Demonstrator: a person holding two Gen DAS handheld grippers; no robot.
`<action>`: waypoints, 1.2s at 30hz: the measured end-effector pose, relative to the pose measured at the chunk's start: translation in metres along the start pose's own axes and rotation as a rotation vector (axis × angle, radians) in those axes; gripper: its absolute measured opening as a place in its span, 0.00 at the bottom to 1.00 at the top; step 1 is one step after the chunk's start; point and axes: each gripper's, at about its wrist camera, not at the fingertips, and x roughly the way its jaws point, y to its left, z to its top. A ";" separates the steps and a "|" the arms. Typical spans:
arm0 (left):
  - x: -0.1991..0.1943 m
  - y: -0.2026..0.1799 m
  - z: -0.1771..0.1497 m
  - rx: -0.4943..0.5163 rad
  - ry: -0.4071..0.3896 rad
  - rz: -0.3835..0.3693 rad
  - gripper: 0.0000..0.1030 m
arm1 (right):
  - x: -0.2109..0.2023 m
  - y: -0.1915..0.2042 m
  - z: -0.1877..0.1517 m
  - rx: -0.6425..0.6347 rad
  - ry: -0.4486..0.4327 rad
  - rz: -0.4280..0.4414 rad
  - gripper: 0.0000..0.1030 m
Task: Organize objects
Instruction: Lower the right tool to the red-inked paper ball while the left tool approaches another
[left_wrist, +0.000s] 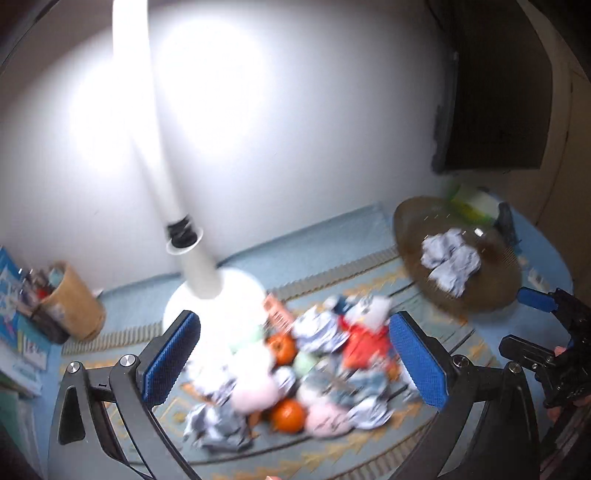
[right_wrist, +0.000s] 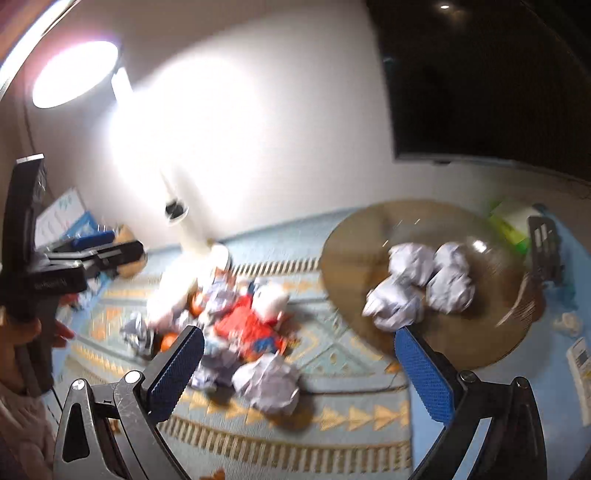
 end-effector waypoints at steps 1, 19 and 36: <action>0.004 0.016 -0.021 -0.011 0.036 0.027 1.00 | 0.013 0.010 -0.015 -0.028 0.015 0.002 1.00; 0.094 0.059 -0.112 -0.170 0.163 0.078 1.00 | 0.103 0.010 -0.071 -0.039 0.208 -0.224 1.00; 0.096 0.058 -0.121 -0.172 0.161 0.077 1.00 | 0.102 0.006 -0.072 -0.038 0.209 -0.223 1.00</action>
